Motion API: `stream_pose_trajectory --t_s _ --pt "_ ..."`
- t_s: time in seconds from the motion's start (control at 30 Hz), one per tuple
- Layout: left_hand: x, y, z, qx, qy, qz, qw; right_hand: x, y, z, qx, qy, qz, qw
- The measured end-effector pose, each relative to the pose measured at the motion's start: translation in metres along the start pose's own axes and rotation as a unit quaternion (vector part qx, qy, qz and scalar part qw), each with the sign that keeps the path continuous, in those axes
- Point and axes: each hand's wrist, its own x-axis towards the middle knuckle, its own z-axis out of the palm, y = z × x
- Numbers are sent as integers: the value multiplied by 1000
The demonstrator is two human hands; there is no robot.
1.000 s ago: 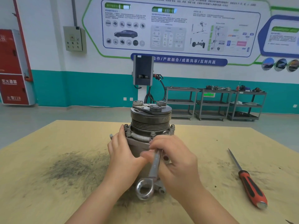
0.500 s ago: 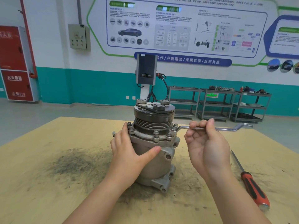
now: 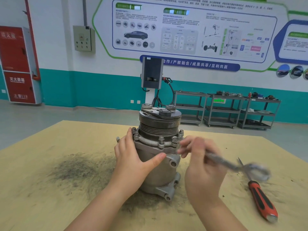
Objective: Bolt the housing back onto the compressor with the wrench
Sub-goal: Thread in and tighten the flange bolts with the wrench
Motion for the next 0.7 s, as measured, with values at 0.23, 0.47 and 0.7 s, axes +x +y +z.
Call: stream_pose_trajectory --t_s 0.23,0.47,0.7 --pt "1 0 2 -11 2 2 1000 -13 -8 11 -82 -110 -96 986" --pt "0 2 -2 -14 -10 -2 1000 40 -13 -13 189 71 205 958" --pt "-1 4 -3 -18 -12 1 1000 37 0 -14 252 49 275 926"
